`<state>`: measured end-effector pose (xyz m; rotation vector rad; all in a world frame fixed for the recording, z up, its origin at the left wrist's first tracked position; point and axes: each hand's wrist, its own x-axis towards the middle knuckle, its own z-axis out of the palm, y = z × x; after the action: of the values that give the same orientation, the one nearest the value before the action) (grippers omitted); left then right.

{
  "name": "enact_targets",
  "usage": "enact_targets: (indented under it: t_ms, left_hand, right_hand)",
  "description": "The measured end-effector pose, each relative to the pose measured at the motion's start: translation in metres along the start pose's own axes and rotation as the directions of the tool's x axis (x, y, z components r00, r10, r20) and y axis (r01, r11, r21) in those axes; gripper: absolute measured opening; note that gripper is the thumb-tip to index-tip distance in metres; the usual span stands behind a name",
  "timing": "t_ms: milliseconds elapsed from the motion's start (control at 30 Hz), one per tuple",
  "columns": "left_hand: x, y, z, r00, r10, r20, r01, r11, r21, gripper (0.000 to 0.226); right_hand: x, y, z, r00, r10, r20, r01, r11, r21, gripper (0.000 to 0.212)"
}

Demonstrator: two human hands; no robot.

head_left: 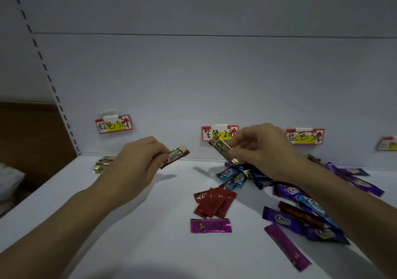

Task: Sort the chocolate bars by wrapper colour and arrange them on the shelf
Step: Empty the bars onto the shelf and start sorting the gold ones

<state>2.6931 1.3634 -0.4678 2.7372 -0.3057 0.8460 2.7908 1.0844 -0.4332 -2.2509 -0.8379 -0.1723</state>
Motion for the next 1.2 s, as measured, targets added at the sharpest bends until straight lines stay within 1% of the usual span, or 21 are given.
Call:
enact_targets:
  t_ms: [100,133,200,267,333,400,467,500,567,633,700,800,867,933,1067,1133,1200]
  left_hand:
    - [-0.027,-0.062,-0.021,0.997,-0.074,-0.028,0.077,0.990,0.121,0.013]
    - [-0.037,-0.078,-0.024,0.993,-0.101,-0.054,0.108,0.984,0.144,0.015]
    - [-0.056,-0.102,-0.024,0.980,-0.169,-0.105,0.182,0.974,0.137,0.021]
    - [-0.064,-0.115,-0.021,0.959,-0.230,-0.164,0.249,0.963,0.103,0.022]
    - [-0.063,-0.120,-0.017,0.950,-0.236,-0.203,0.256,0.964,0.078,0.020]
    - [-0.062,-0.123,-0.012,0.949,-0.243,-0.201,0.264,0.961,0.083,0.016]
    - [-0.064,-0.128,-0.007,0.946,-0.264,-0.187,0.283,0.956,0.080,0.014]
    - [-0.066,-0.130,-0.005,0.945,-0.278,-0.170,0.294,0.953,0.078,0.014]
    - [-0.068,-0.134,-0.001,0.942,-0.308,-0.132,0.322,0.942,0.099,0.014]
    - [-0.070,-0.135,0.002,0.937,-0.336,-0.099,0.347,0.930,0.123,0.014]
    - [-0.072,-0.135,0.002,0.932,-0.351,-0.084,0.360,0.922,0.139,0.016]
    - [-0.075,-0.133,-0.003,0.919,-0.381,-0.107,0.394,0.902,0.178,0.017]
    - [-0.077,-0.129,-0.006,0.924,-0.360,-0.130,0.381,0.900,0.211,0.016]
    - [-0.078,-0.117,-0.007,0.943,-0.307,-0.129,0.330,0.914,0.237,0.015]
    - [-0.066,-0.077,-0.002,0.981,-0.195,-0.010,0.191,0.949,0.251,0.023]
    - [-0.055,-0.054,0.001,0.990,-0.141,0.019,0.133,0.963,0.233,0.026]
    - [-0.034,-0.019,0.011,0.996,-0.082,0.018,0.077,0.976,0.204,0.025]
  right_hand:
    - [0.024,-0.033,0.033,0.991,-0.123,0.054,0.127,0.988,-0.089,0.005]
    - [0.033,-0.042,0.047,0.987,-0.141,0.073,0.149,0.982,-0.113,0.002]
    - [0.050,-0.058,0.079,0.978,-0.180,0.101,0.196,0.964,-0.179,0.003]
    - [0.068,-0.068,0.112,0.963,-0.249,0.102,0.268,0.923,-0.276,0.006]
    - [0.080,-0.076,0.142,0.945,-0.314,0.089,0.323,0.862,-0.390,0.010]
    - [0.088,-0.080,0.168,0.929,-0.362,0.078,0.350,0.789,-0.506,0.013]
    - [0.094,-0.081,0.188,0.921,-0.384,0.070,0.350,0.733,-0.583,0.009]
    - [0.096,-0.080,0.195,0.917,-0.394,0.059,0.350,0.726,-0.591,0.010]
    - [0.101,-0.078,0.205,0.919,-0.387,0.082,0.355,0.714,-0.604,0.013]
    - [0.103,-0.076,0.214,0.918,-0.377,0.123,0.370,0.702,-0.609,0.007]
    - [0.100,-0.077,0.215,0.915,-0.370,0.159,0.389,0.711,-0.585,0.016]
    - [0.089,-0.079,0.201,0.914,-0.363,0.181,0.397,0.705,-0.588,0.024]
    - [0.080,-0.077,0.186,0.914,-0.364,0.181,0.398,0.713,-0.578,0.029]
    - [0.070,-0.070,0.166,0.909,-0.379,0.171,0.405,0.712,-0.573,0.029]
    - [0.045,-0.045,0.110,0.911,-0.391,0.132,0.385,0.691,-0.611,0.024]
    - [0.030,-0.024,0.080,0.919,-0.384,0.087,0.345,0.676,-0.651,0.019]
    - [0.008,0.005,0.043,0.943,-0.332,0.030,0.263,0.686,-0.678,0.014]
